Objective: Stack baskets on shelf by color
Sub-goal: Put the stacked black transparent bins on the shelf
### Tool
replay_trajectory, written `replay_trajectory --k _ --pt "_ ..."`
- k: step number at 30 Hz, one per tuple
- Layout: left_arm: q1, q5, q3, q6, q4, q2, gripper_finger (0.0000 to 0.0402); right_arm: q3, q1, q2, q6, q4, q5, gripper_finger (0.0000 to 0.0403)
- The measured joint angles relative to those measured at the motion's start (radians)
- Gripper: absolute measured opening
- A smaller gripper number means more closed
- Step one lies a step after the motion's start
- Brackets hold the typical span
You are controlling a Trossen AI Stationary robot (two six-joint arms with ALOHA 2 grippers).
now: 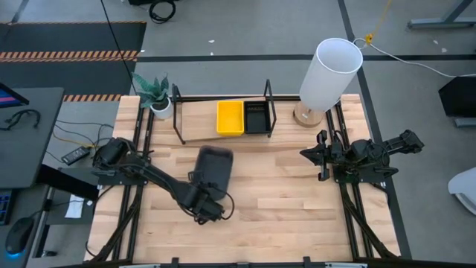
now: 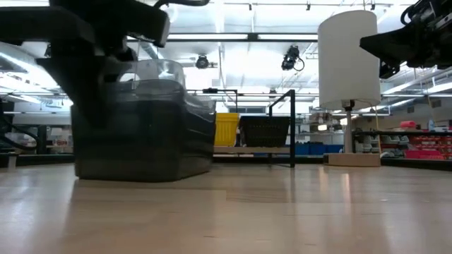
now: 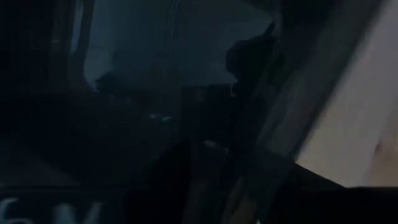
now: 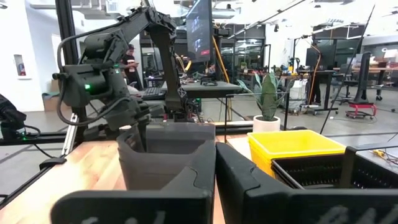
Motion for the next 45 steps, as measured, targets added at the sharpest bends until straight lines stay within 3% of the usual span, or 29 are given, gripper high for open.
replay_trajectory --k 7,15,25,34,45 --pt "-0.014 0.026 0.0 0.007 -0.054 0.0 0.0127 0.0 0.0 0.0 0.0 0.0 0.0 0.0018" --pt "-0.013 0.043 0.001 -0.041 -0.073 0.0 0.0017 0.0 0.0 0.0 0.0 0.0 0.0 0.0018" --pt "-0.01 -0.006 0.002 -0.03 -0.137 -0.046 0.0018 0.0 0.0 0.0 0.0 0.0 0.0 0.0018" --pt "0.02 -0.125 0.003 0.02 -0.236 -0.148 0.0018 0.0 0.0 0.0 0.0 0.0 0.0 0.0018" --pt "0.252 -0.135 0.003 0.343 -0.257 -0.158 0.0018 0.0 0.0 0.0 0.0 0.0 0.0 0.0018"
